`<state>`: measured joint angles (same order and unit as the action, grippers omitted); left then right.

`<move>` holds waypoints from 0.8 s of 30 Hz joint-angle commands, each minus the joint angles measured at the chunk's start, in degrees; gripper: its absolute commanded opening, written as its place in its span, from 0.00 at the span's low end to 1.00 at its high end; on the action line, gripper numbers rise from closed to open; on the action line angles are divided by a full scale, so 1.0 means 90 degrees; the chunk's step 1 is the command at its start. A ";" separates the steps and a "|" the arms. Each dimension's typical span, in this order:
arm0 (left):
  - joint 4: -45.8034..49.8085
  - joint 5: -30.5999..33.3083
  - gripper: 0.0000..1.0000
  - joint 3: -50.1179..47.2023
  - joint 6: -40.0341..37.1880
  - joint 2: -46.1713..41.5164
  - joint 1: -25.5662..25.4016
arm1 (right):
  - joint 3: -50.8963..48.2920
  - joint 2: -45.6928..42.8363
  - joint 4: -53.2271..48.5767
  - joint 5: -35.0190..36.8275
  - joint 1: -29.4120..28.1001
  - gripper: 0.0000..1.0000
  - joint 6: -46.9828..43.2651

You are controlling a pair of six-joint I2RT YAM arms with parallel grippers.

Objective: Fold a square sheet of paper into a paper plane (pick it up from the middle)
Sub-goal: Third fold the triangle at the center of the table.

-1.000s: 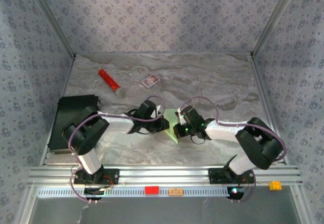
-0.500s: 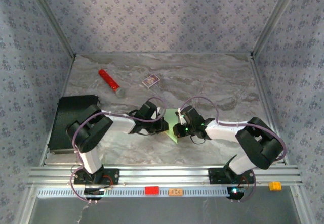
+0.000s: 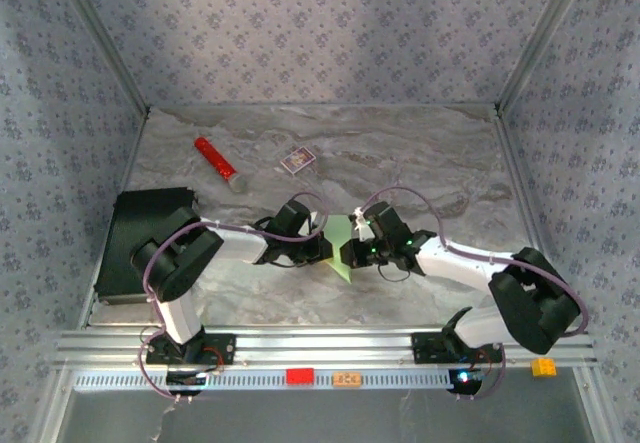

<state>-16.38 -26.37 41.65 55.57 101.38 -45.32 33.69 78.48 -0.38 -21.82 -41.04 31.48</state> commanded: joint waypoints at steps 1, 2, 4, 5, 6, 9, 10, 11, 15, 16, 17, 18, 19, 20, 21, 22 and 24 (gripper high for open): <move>0.0307 0.0125 0.08 0.0062 -0.0169 0.0229 0.0010 | 0.0159 0.0313 0.0084 -0.0530 -0.0217 0.06 0.0277; 0.0304 0.0127 0.08 0.0055 -0.0164 0.0239 0.0015 | 0.0192 0.0394 0.0072 -0.0487 -0.0251 0.06 0.0277; 0.0288 0.0127 0.08 0.0050 -0.0159 0.0239 0.0016 | 0.0239 0.0568 0.0103 -0.0446 -0.0296 0.05 0.0286; 0.0303 0.0127 0.08 0.0057 -0.0159 0.0242 0.0016 | 0.0292 0.0660 0.0113 -0.0453 -0.0314 0.05 0.0283; 0.0302 0.0127 0.08 0.0054 -0.0159 0.0239 0.0015 | 0.0345 0.0733 0.0101 -0.0464 -0.0340 0.04 0.0268; 0.0312 0.0127 0.08 0.0062 -0.0169 0.0248 0.0013 | 0.0486 0.0940 0.0043 -0.0415 -0.0391 0.04 0.0233; 0.0311 0.0122 0.08 0.0069 -0.0169 0.0249 0.0016 | 0.0535 0.1001 0.0003 -0.0384 -0.0392 0.05 0.0225; 0.0309 0.0124 0.08 0.0065 -0.0169 0.0249 0.0014 | 0.0579 0.1063 -0.0049 -0.0344 -0.0397 0.05 0.0205; 0.0323 0.0096 0.08 0.0089 -0.0176 0.0278 0.0016 | 0.0660 0.1279 -0.0199 -0.0269 -0.0367 0.05 0.0154; 0.0333 0.0093 0.08 0.0094 -0.0178 0.0278 0.0013 | 0.0652 0.1329 -0.0224 -0.0279 -0.0354 0.05 0.0144; 0.0339 0.0100 0.08 0.0096 -0.0187 0.0278 0.0012 | 0.0623 0.1379 -0.0230 -0.0289 -0.0354 0.05 0.0144; 0.0346 0.0105 0.08 0.0104 -0.0188 0.0285 0.0010 | 0.0579 0.1403 -0.0222 -0.0304 -0.0353 0.05 0.0144; 0.0365 0.0108 0.08 0.0103 -0.0197 0.0279 0.0011 | 0.0521 0.1417 -0.0230 -0.0320 -0.0355 0.05 0.0153; 0.0373 0.0105 0.08 0.0118 -0.0198 0.0287 0.0015 | 0.0452 0.1422 -0.0214 -0.0329 -0.0360 0.05 0.0172; 0.0383 0.0106 0.08 0.0116 -0.0198 0.0288 0.0016 | 0.0374 0.1408 -0.0186 -0.0343 -0.0353 0.05 0.0198; 0.0387 0.0105 0.08 0.0118 -0.0198 0.0298 0.0011 | 0.0283 0.1363 -0.0132 -0.0364 -0.0355 0.05 0.0234; 0.0404 0.0123 0.08 0.0118 -0.0198 0.0307 0.0016 | 0.0118 0.1270 -0.0033 -0.0359 -0.0345 0.05 0.0305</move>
<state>-15.20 -27.00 42.35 55.35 101.71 -45.10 37.06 90.65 0.32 -24.91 -44.25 33.06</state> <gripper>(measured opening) 0.079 0.066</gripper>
